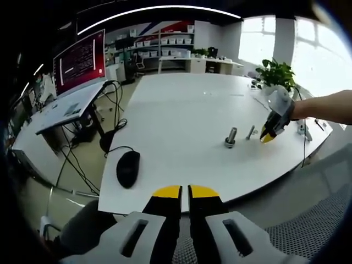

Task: Place the washer onto the threaded stud by aligning its center hole with the stud, sliding it down to the base, and recovering from edge contact or off-axis alignment until the washer reaches the visible bottom stop.

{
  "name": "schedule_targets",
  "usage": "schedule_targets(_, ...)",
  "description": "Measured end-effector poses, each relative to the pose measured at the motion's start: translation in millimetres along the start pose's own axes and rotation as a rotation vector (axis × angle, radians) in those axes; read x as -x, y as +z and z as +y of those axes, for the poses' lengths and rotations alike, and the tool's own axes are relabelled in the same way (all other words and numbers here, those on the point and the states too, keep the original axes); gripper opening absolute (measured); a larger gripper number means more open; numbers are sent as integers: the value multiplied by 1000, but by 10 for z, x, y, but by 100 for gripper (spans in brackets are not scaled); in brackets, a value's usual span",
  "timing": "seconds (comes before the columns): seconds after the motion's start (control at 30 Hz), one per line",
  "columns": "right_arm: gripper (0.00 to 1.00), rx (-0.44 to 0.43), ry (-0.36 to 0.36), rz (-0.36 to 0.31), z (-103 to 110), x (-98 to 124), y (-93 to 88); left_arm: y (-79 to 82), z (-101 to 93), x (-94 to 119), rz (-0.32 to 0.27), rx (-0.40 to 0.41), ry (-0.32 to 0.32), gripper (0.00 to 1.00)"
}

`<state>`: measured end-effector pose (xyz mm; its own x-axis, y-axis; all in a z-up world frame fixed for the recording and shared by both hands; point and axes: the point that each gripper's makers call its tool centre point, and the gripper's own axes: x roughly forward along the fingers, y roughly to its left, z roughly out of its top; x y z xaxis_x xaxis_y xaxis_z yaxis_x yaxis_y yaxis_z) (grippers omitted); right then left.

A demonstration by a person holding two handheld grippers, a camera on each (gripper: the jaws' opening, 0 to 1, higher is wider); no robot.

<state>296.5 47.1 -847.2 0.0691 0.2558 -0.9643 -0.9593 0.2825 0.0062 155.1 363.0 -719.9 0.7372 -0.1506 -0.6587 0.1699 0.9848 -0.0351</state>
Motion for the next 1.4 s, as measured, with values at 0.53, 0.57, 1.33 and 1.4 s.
schedule_targets(0.53,14,7,-59,-88,-5,243,324,-3,12,0,0,2,2,2)
schedule_targets(0.57,14,5,-66,-93,-15,255,340,-3,14,0,0,2,2,2)
schedule_targets(1.33,13,29,-143,-161,-180,286,556,-7,13,2,2,4,3,2)
schedule_targets(1.4,13,34,-146,-156,-195,275,562,-7,12,1,2,4,3,2)
